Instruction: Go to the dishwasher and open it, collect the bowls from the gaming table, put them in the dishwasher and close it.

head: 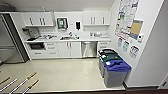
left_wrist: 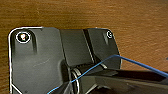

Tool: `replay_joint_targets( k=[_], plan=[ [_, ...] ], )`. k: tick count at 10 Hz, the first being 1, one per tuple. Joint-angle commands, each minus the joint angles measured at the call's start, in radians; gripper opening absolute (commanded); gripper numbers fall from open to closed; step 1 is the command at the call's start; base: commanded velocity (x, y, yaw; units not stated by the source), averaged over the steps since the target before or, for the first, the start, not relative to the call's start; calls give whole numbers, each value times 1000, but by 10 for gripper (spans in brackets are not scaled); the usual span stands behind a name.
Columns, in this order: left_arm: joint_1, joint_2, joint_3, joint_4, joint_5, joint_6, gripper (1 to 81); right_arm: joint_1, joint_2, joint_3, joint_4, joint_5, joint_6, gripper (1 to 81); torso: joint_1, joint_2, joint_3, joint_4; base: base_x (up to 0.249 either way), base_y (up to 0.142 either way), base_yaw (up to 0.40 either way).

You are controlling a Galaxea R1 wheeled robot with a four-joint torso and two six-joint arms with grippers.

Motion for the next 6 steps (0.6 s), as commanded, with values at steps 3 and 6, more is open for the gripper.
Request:
replay_joint_targets(
  k=[3, 6],
  plan=[
    [-36, -26, 17, 3, 48, 4, 811, 43, 5, 8, 0, -56, -4, 811, 0, 0, 0, 0, 176, 0, 0],
    [-36, -31, 17, 5, 48, 3, 811, 45, 6, -5, 1, -56, -2, 811, 0, 0, 0, 0, 169, 0, 0]
  ],
)
